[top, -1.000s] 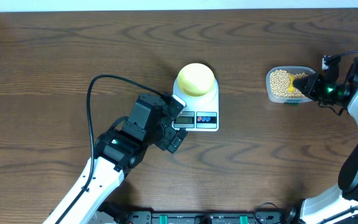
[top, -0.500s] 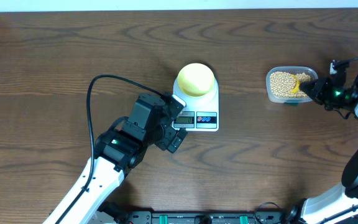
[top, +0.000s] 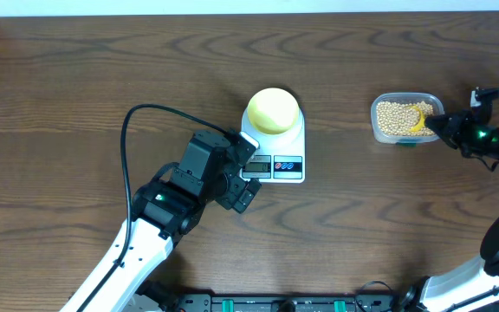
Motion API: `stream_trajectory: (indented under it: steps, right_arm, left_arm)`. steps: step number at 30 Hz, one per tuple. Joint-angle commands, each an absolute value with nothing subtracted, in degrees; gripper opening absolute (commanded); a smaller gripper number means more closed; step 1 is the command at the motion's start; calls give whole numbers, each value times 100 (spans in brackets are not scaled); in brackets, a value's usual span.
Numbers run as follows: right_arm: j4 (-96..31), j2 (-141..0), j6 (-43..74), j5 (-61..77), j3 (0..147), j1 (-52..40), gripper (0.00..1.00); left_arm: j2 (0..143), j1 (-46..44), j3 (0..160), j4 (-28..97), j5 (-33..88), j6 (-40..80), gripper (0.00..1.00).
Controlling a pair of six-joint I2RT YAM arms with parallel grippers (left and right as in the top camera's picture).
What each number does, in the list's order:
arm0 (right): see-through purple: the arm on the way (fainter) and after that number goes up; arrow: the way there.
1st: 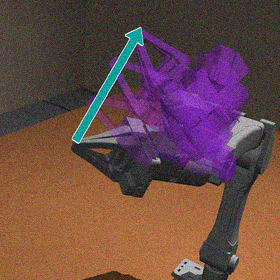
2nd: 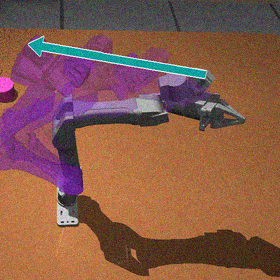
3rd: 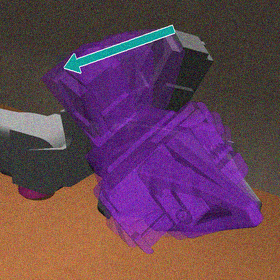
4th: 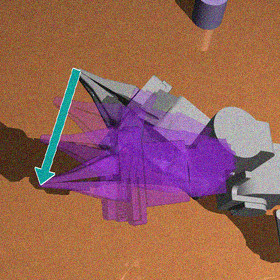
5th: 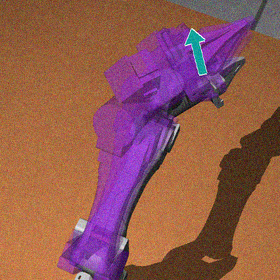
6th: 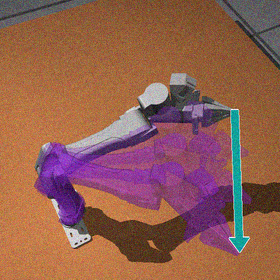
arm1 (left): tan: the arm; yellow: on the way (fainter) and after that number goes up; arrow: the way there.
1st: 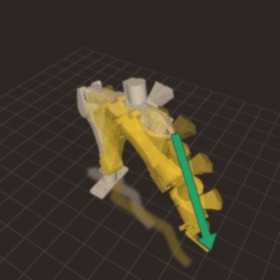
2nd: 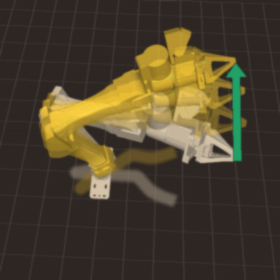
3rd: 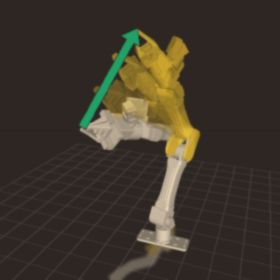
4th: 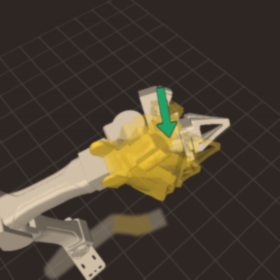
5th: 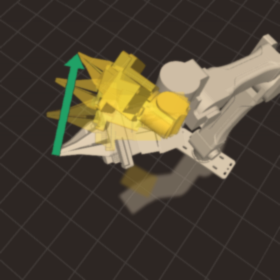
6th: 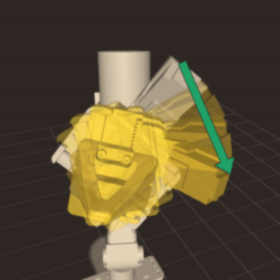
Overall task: Scoop item into bowl and weigh 50g on scale
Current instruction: 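Drag the yellow scoop through the soybeans and tilt it to fill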
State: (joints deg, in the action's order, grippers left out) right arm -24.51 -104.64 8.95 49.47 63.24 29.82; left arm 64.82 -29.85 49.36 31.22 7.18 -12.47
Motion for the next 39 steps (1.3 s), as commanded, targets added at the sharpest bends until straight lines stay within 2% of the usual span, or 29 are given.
stream_trajectory:
  steps: [1, 17, 39]
  right_arm:
    - [-2438, -10567, 875, 5280, 6276, 3127, 1]
    - [-2285, -10567, 943, 6189, 6276, 3306, 1]
    - [-2115, -10567, 1179, 6650, 6278, 3317, 1]
  left_arm:
    - [6440, -2991, 4941, 3116, 744, -1284, 98]
    - [6440, -2991, 4941, 3116, 744, -1284, 98]
    - [6440, -2991, 4941, 3116, 744, -1284, 98]
